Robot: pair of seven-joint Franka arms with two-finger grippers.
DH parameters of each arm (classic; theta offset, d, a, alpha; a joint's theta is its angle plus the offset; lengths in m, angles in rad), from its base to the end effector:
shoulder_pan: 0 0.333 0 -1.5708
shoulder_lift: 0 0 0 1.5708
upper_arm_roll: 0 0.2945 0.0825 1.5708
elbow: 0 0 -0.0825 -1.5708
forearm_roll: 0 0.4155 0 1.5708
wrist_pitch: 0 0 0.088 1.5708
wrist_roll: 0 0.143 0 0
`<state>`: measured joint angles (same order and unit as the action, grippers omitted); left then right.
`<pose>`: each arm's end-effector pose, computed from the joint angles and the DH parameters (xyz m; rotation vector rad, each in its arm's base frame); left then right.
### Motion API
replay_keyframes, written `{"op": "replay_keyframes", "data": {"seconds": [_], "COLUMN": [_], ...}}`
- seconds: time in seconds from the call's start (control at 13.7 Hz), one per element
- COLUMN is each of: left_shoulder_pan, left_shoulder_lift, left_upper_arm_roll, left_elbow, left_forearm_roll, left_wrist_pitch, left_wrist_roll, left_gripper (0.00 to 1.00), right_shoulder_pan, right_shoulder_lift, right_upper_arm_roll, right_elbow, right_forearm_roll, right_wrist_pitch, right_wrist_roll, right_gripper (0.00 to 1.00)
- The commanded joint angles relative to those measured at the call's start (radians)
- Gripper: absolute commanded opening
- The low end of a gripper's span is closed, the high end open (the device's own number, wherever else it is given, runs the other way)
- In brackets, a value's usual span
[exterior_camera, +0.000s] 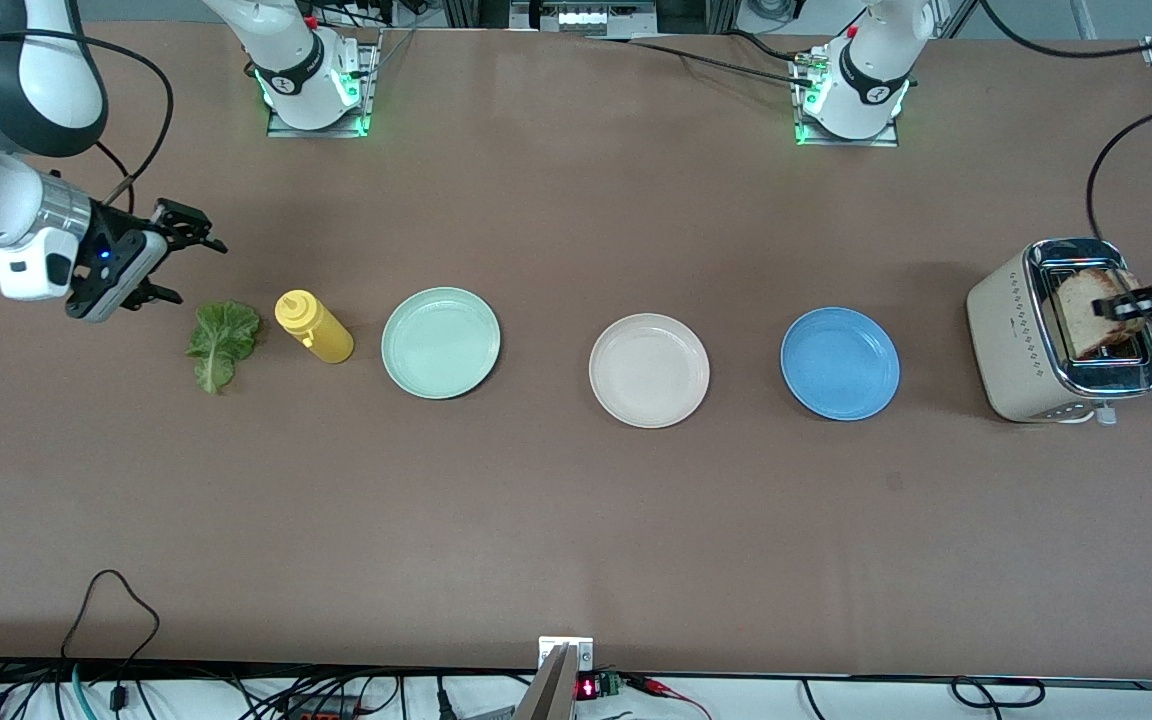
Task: Make sandwich in beige plate with both arms
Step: 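Lift the bread with the left gripper and carry it over the beige plate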
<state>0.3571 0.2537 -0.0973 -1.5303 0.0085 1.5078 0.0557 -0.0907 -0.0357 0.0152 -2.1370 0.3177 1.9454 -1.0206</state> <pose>0.6005 0.1654 0.4292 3.0390 0.3098 -0.4136 0.5402 -0.0093 0.3406 -2.5925 -1.1034 -0.0239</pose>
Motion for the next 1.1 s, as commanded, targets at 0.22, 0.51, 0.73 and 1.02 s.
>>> {"op": "replay_keyframes", "data": {"seconds": [0.22, 0.51, 0.73, 1.02], "left_shoulder_pan": [-0.001, -0.136, -0.256, -0.378], "left_shoulder_lift": [0.009, 0.128, 0.284, 0.389], "left_upper_arm_roll": [-0.25, -0.384, -0.386, -0.386], "left_elbow": [0.19, 0.15, 0.075, -0.048], "left_forearm_roll": [-0.223, -0.378, -0.38, -0.389], "left_wrist_pitch": [-0.175, -0.001, 0.148, 0.424], "left_wrist_roll": [0.024, -0.184, -0.209, -0.214], "left_gripper": [0.0, 0.0, 0.0, 0.0], "right_shoulder_pan": [-0.014, -0.02, -0.023, -0.024], "right_shoulder_lift": [0.059, 0.085, 0.092, 0.103], "right_upper_arm_roll": [0.003, 0.003, 0.003, 0.003], "right_elbow": [-0.015, -0.006, 0.008, 0.029], "right_forearm_roll": [0.024, 0.021, 0.018, 0.018], "right_wrist_pitch": [0.056, 0.069, 0.063, 0.06], "right_wrist_roll": [-0.062, -0.062, -0.068, -0.067], "right_gripper": [1.0, 1.0, 1.0, 1.0]}}
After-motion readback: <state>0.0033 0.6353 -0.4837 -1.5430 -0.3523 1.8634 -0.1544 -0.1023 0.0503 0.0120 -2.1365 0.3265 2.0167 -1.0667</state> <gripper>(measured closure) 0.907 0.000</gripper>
